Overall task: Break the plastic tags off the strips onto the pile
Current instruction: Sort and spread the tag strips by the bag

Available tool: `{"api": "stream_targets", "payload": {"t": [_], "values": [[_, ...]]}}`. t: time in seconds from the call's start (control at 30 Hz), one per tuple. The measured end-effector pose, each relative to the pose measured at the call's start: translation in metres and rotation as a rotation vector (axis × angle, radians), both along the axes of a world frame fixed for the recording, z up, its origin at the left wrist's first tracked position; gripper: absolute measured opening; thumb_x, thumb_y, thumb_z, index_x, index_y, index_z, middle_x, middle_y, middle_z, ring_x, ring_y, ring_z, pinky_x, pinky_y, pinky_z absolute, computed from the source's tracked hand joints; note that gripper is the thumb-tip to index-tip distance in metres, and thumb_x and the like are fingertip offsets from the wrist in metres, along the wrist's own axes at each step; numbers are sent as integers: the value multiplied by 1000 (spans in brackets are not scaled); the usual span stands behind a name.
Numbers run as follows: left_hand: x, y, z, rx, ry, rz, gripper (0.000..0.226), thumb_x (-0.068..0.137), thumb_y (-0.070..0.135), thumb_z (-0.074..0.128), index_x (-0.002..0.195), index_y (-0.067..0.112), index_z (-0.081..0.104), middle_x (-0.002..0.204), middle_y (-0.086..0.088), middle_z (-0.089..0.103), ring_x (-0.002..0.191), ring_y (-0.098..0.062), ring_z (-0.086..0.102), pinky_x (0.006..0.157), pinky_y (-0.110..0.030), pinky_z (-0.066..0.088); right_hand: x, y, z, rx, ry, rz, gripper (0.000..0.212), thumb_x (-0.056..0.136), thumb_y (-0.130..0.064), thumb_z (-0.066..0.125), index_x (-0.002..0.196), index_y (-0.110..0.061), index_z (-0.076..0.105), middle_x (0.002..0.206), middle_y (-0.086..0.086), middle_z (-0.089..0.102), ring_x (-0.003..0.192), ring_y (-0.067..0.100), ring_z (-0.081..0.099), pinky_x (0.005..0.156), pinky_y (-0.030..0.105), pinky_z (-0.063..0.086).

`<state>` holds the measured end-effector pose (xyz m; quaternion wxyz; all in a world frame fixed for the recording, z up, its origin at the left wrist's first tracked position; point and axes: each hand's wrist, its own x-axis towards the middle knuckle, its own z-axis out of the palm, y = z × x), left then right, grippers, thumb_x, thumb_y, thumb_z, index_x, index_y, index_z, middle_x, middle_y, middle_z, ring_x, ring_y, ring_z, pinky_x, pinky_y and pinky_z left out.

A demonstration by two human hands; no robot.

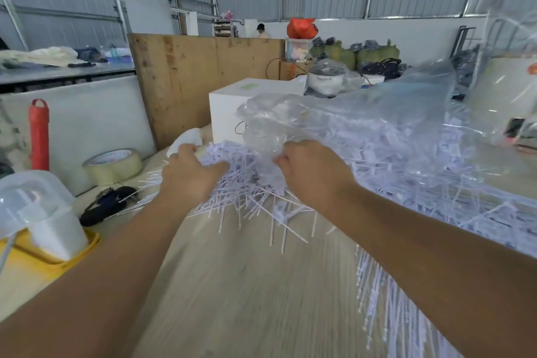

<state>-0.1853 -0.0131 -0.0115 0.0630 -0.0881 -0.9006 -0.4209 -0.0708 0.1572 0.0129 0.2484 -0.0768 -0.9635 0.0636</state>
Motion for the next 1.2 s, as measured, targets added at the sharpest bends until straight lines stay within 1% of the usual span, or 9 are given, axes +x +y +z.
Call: {"api": "stream_targets", "payload": {"t": [0.13, 0.27, 0.4, 0.6, 0.7, 0.8, 0.97, 1.03, 1.2], "values": [[-18, 29, -18, -494, -36, 50, 128, 53, 89, 60, 152, 21, 15, 154, -14, 29, 142, -37, 24, 112, -54, 25, -7, -3, -2, -60, 31, 9, 25, 102, -31, 42, 86, -15, 53, 83, 3, 49, 78, 26, 52, 67, 31, 40], [-35, 48, -14, -434, -113, -206, 131, 38, 92, 63, 147, 27, 32, 146, -11, 44, 133, -37, 42, 109, -55, 34, -12, 1, -6, -109, 80, 15, 25, 102, -29, 42, 83, -16, 53, 83, 5, 57, 76, 26, 55, 65, 32, 43], [-31, 49, -15, -522, -163, -95, 144, 36, 84, 68, 153, 22, 10, 154, -10, 31, 141, -37, 26, 111, -54, 27, -21, 5, -6, -173, 93, 19, 37, 101, -25, 45, 66, -23, 35, 71, -1, 46, 70, 23, 51, 63, 30, 39], [-11, 37, -9, -682, -181, -152, 105, 44, 81, 61, 127, 17, 47, 130, -8, 52, 124, -32, 45, 103, -45, 40, -28, 4, -5, -178, 69, 54, 39, 101, -28, 46, 64, -24, 37, 63, -7, 42, 64, 18, 49, 62, 27, 34], [-5, 26, 3, -623, -130, -250, 78, 57, 80, 66, 107, 22, 53, 109, -1, 59, 102, -23, 58, 90, -36, 50, -26, 2, -5, -201, 27, 39, 26, 101, -31, 47, 107, -9, 58, 77, 5, 56, 69, 19, 54, 62, 25, 36], [-8, 18, 14, -572, 22, -202, 79, 65, 79, 60, 124, 27, 55, 114, -1, 61, 104, -20, 58, 93, -40, 48, -9, -8, -11, -172, -62, 75, 74, 99, -28, 50, 154, -11, 4, 107, 13, 63, 82, 22, 62, 70, 29, 49], [-41, 10, 7, -683, 35, -71, 70, 91, 60, 43, 146, 19, 35, 148, -11, 36, 134, -38, 34, 105, -46, 34, 18, -29, -21, 52, -186, 151, 9, 95, -20, 50, 89, -18, 43, 88, 1, 47, 85, 28, 56, 65, 31, 39], [-55, 10, -4, -602, -8, -126, 54, 96, 43, 42, 141, 12, 43, 142, -15, 44, 129, -38, 40, 106, -46, 36, 20, -37, -24, -33, -318, 126, 35, 98, -33, 44, 69, -19, 33, 75, -2, 40, 74, 25, 52, 64, 31, 40], [-63, 14, -15, -397, -160, -186, 50, 98, 38, 44, 135, 5, 47, 142, -22, 43, 127, -40, 44, 105, -46, 38, 7, -45, -36, -232, -343, -63, 49, 97, -53, 38, 107, -8, 55, 117, 15, 53, 112, 33, 48, 92, 40, 42]]}}
